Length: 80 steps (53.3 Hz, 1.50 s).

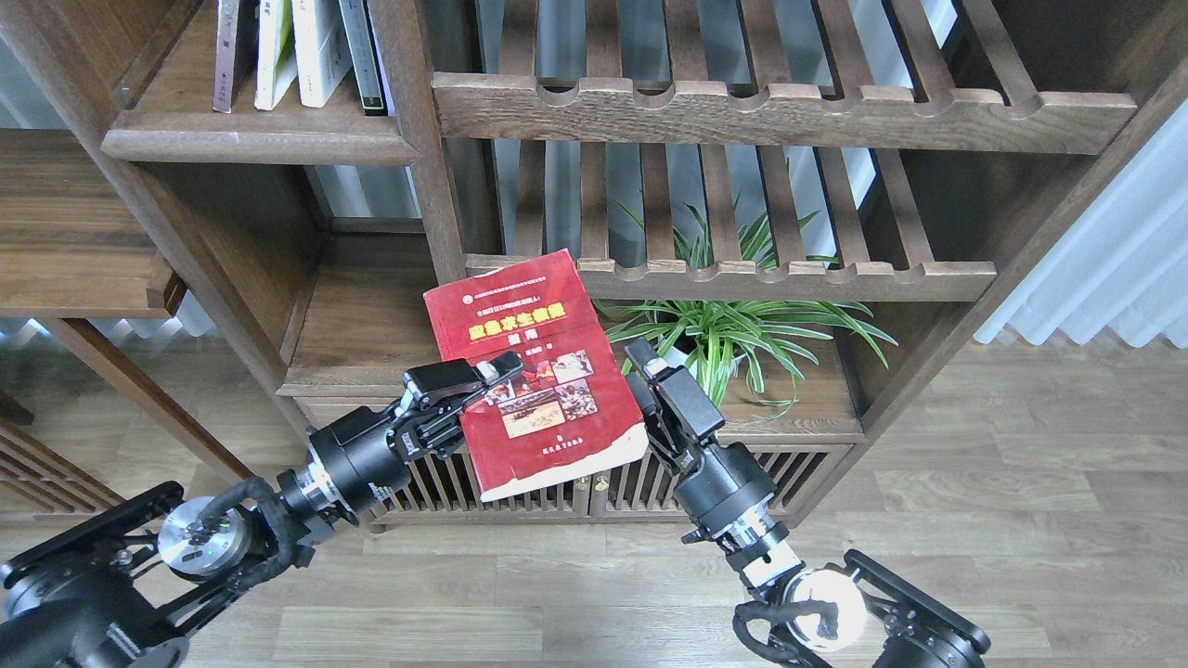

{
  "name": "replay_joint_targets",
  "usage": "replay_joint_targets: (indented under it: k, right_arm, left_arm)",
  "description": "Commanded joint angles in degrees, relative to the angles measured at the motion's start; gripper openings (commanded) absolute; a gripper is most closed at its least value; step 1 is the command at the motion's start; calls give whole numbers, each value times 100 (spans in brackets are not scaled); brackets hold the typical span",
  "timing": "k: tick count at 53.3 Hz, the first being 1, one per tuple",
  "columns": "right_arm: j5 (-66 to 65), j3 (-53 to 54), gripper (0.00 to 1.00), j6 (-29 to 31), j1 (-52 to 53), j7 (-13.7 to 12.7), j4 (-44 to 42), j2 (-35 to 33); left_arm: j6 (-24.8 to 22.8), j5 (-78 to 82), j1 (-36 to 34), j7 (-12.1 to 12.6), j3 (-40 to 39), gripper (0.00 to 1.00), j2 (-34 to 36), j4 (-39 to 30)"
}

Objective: Organize books on shelf
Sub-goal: 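Take the red book with the left gripper and release the right gripper, then lift the red book with the left gripper up toward the top shelf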

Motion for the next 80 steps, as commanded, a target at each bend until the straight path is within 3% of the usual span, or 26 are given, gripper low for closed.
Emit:
replay_joint_targets:
  k: [1,48,80]
  right_arm:
    - [-15,1,91,0,-17,0,9,98]
    - [-68,-8,90,0,-26,-8,17,248]
    - [-94,-8,90,0,18,-8,-9,327]
  left_arm:
    - [0,108,0,-10,-293,5,119,-168]
    - [0,187,-97,-116,-2060,3,778,-344]
    - [0,178,-501,-511,-3422,3,1393,-344]
